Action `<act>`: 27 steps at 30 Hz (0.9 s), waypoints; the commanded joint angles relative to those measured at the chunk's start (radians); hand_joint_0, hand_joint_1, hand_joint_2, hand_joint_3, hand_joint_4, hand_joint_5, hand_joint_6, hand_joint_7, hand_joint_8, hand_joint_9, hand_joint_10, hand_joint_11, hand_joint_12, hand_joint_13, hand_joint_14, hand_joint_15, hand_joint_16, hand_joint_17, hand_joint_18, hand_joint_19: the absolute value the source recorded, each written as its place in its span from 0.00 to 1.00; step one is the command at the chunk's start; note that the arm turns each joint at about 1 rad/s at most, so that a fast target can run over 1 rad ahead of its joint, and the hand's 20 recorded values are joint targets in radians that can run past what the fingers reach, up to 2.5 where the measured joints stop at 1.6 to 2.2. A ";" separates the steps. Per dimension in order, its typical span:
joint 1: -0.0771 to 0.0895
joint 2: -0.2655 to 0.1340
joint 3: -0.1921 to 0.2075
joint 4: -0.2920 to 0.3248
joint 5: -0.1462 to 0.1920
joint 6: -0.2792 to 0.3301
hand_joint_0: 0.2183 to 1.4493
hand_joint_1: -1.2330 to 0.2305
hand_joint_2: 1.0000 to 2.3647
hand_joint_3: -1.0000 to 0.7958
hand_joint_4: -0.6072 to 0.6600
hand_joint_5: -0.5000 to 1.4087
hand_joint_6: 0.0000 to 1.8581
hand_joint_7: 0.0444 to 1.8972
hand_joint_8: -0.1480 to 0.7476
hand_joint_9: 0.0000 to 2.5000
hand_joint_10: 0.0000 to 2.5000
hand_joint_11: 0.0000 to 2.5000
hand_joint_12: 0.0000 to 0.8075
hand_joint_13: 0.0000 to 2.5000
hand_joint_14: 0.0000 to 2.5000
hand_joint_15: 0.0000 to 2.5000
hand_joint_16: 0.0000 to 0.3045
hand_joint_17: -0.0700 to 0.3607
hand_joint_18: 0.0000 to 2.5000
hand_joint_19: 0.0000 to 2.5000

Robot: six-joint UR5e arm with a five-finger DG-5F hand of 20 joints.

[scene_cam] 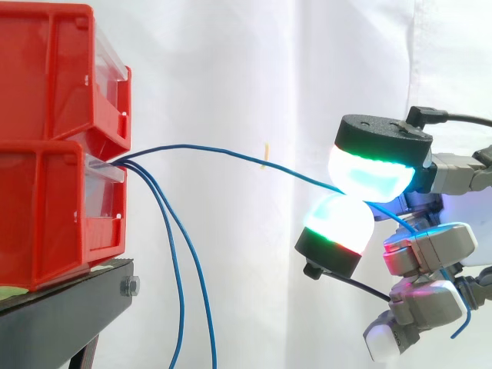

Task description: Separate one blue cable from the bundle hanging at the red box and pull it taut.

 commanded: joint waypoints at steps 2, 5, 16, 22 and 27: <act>0.000 0.000 0.000 0.000 0.000 0.000 0.35 0.37 0.01 0.41 0.44 0.17 0.51 0.55 0.38 0.54 0.01 0.68 0.37 0.47 0.01 0.45 0.13 0.38 0.26 0.20; 0.000 0.000 0.000 0.000 0.000 0.000 0.35 0.37 0.01 0.40 0.44 0.17 0.51 0.55 0.38 0.54 0.01 0.68 0.36 0.47 0.01 0.45 0.13 0.38 0.26 0.20; 0.000 0.000 0.000 0.000 0.000 0.000 0.35 0.37 0.01 0.41 0.44 0.17 0.51 0.56 0.38 0.54 0.01 0.68 0.36 0.47 0.01 0.45 0.13 0.38 0.26 0.20; 0.000 0.000 0.000 0.000 0.000 0.000 0.36 0.37 0.01 0.40 0.44 0.17 0.51 0.56 0.38 0.54 0.01 0.68 0.37 0.48 0.01 0.45 0.13 0.38 0.26 0.20; 0.000 0.000 0.000 0.000 0.000 0.000 0.36 0.37 0.01 0.40 0.44 0.17 0.51 0.55 0.38 0.54 0.01 0.68 0.36 0.48 0.01 0.45 0.13 0.38 0.26 0.20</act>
